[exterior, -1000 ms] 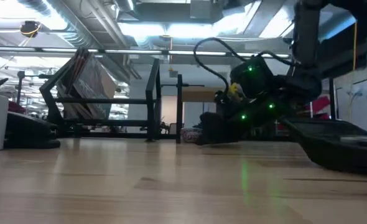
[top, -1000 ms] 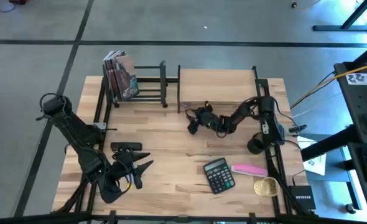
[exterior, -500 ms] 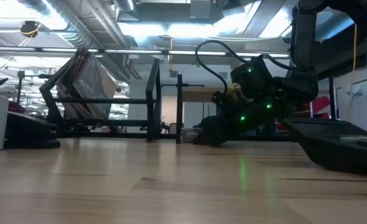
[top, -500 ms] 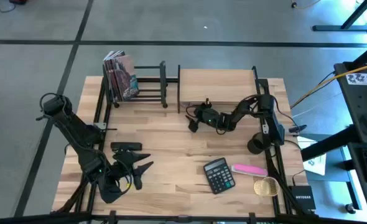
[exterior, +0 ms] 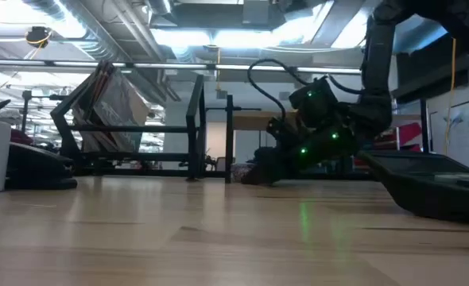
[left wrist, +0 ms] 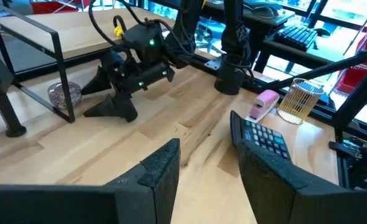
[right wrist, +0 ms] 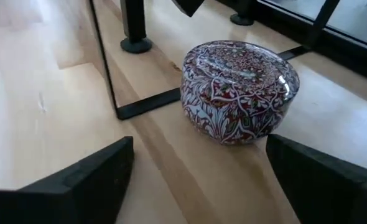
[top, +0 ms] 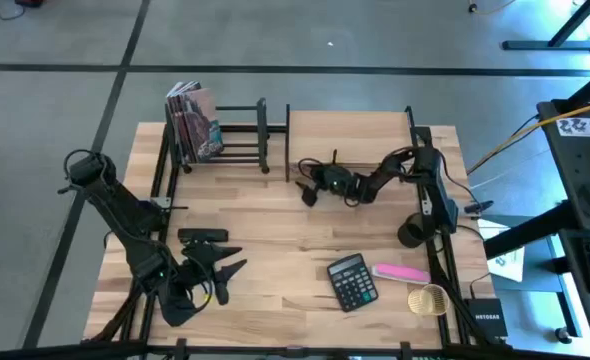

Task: Stock shelves
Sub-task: Remove the red scented candle jar from under the shelf

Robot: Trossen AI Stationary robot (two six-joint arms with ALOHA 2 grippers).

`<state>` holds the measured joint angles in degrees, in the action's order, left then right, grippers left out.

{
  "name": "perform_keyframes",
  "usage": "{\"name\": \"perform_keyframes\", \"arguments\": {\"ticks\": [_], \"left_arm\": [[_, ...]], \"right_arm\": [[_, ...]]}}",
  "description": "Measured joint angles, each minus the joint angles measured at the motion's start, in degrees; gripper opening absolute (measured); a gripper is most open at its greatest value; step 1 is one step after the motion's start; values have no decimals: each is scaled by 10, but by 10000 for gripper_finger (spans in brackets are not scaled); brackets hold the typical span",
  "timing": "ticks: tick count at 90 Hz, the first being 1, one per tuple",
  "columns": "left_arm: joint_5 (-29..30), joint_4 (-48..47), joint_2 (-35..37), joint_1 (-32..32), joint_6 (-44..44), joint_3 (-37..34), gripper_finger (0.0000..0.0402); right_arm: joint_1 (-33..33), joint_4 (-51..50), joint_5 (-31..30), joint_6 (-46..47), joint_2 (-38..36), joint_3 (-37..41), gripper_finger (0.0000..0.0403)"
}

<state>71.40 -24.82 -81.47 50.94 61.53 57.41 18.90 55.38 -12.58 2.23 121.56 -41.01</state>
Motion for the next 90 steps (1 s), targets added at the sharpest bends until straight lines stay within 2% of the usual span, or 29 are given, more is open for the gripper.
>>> {"name": "perform_keyframes", "arguments": {"ticks": [20,38,60,90], "left_arm": [[-3,0,0,0,0,0,143],[-3,0,0,0,0,0,143],[-3,0,0,0,0,0,143],[-3,0,0,0,-3,0,143]], "right_arm": [[0,3,5,-33,0,0,351],[-1,-3,60,-51,-1,0,351],[-29,-35,61,-55,-6,-1,351],[-88,-173,68,-64,-72,0,351]]}}
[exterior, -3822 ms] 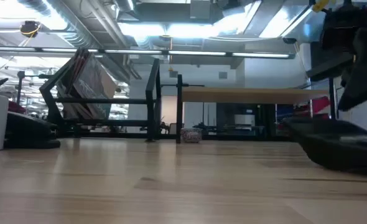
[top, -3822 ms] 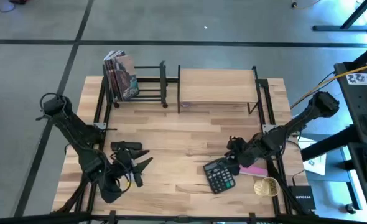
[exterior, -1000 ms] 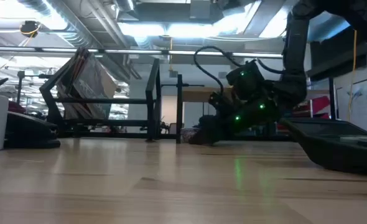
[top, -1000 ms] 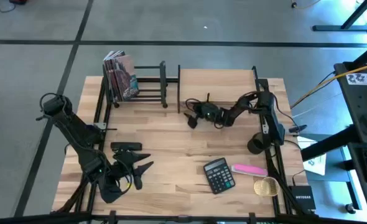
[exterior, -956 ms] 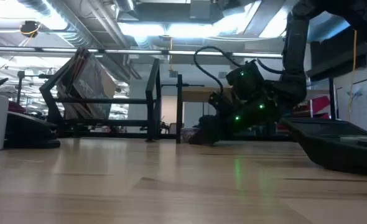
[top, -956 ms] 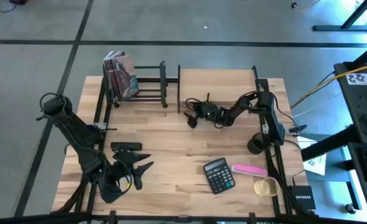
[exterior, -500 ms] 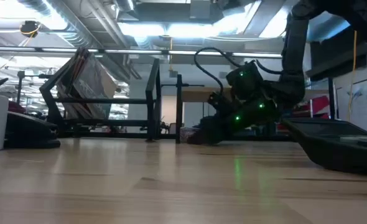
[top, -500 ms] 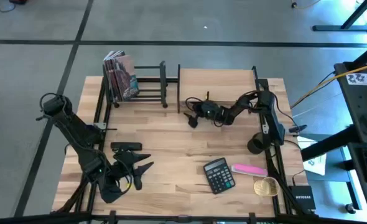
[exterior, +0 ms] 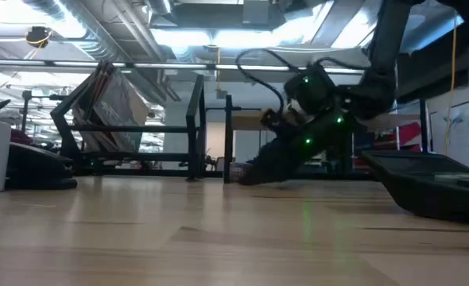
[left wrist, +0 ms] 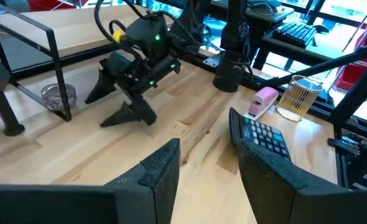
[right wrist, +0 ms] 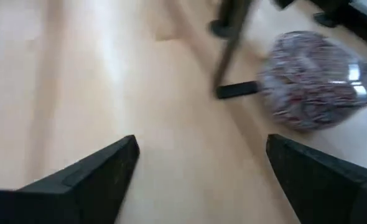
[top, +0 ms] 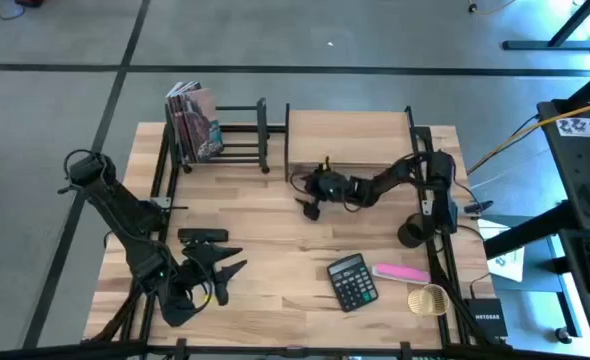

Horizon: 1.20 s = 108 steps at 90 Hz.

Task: Stock shelves
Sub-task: Remove the red scented candle jar from under the shelf

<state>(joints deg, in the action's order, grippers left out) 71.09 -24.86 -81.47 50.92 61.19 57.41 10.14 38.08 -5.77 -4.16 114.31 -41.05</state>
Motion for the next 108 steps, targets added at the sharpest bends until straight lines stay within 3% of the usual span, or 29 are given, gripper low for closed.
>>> {"name": "perform_keyframes", "arguments": {"ticks": [13,26,57,81,108], "left_arm": [[0,-1,0,0,0,0,143],[0,-2,0,0,-1,0,143],[0,0,-2,0,-4,0,143],[-1,0,-7,0,2,0,143],[0,2,-8,0,3,0,143]], "right_arm": [[-15,-19,-80,-10,-27,3,344],[1,6,-140,31,-32,5,304],[46,26,-168,189,-8,3,185],[43,69,-246,257,51,0,145],[60,102,-226,221,59,-18,117]]}}
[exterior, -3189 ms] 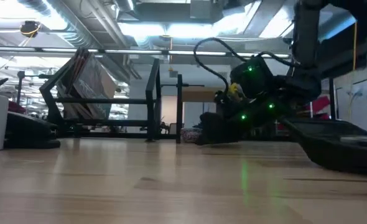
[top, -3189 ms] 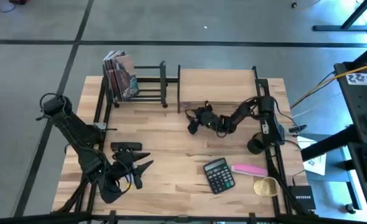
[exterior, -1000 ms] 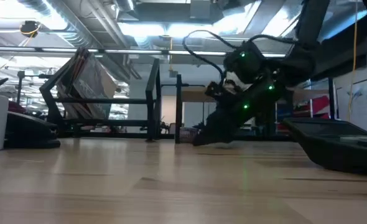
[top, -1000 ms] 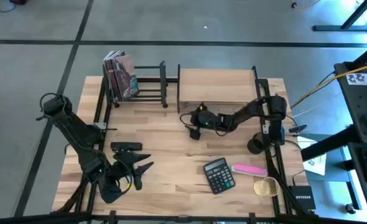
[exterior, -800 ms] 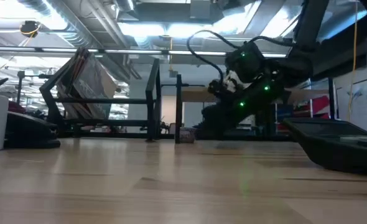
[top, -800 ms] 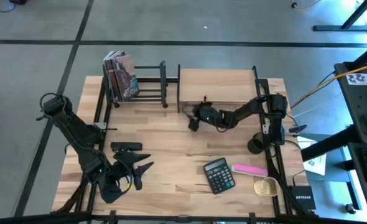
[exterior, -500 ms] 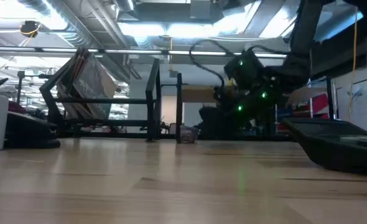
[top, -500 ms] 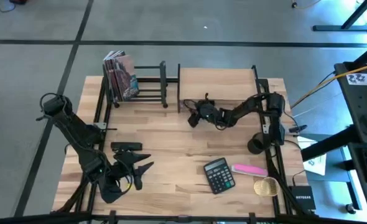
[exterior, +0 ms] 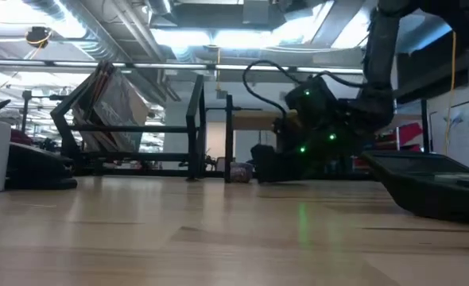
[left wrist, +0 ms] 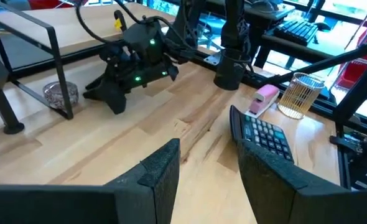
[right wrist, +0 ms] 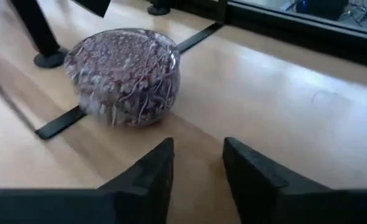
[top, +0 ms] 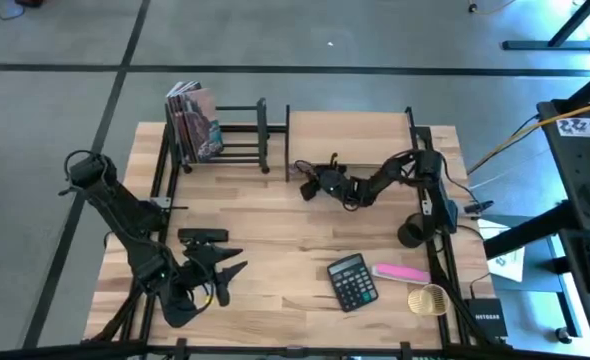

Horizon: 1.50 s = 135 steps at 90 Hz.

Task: Stock shelves
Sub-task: Remove the red scented candle jar from under the shelf

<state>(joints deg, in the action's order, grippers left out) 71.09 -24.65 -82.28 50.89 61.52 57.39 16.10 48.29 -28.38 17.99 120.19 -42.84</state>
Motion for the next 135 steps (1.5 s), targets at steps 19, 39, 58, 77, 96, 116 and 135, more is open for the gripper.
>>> {"name": "perform_keyframes", "arguments": {"ticks": [19,39,58,77,96,116,135], "left_arm": [[-2,1,0,0,4,0,143],[-2,0,0,0,6,0,143],[-2,-2,0,0,6,0,143],[-2,-3,0,0,6,0,143],[-2,-3,0,0,6,0,143],[-2,-5,0,0,6,0,143],[-2,-4,0,0,-4,0,143]], "right_arm": [[17,-56,51,-22,0,-40,95],[12,-57,75,-72,0,-42,81],[-1,-54,92,-133,-1,-43,80],[-4,-56,89,-135,-2,-43,80],[-34,-71,71,-136,-4,-44,80],[-108,-156,-26,-145,-39,-43,80],[-140,-123,-32,-225,-69,-44,80]]}}
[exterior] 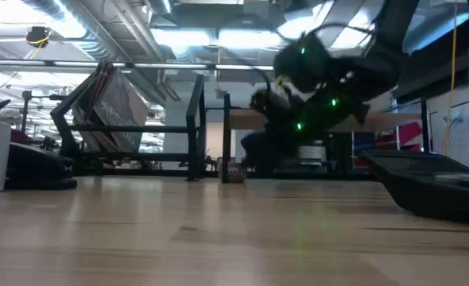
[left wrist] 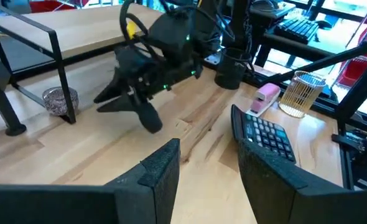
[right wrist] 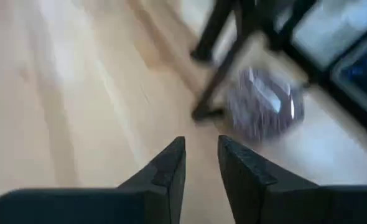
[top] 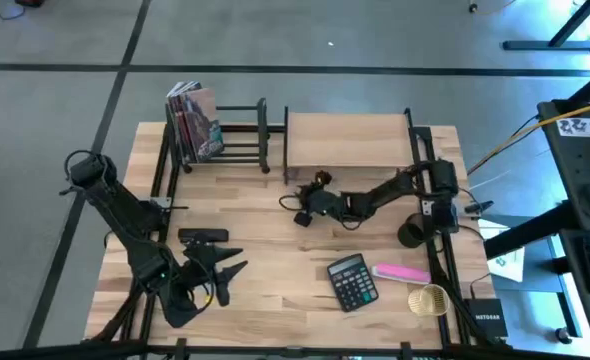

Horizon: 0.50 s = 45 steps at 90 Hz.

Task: Stock shelves
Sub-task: Remove the red scented candle jar from under the shelf

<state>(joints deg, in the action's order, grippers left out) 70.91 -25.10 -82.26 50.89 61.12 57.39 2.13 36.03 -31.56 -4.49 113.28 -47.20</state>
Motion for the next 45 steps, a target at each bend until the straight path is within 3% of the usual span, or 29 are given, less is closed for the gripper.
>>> {"name": "perform_keyframes", "arguments": {"ticks": [17,45], "left_arm": [[0,0,0,0,0,0,143],[2,0,0,0,3,0,143]], "right_arm": [[33,76,16,19,1,0,81],[79,72,12,117,2,0,81]]}}
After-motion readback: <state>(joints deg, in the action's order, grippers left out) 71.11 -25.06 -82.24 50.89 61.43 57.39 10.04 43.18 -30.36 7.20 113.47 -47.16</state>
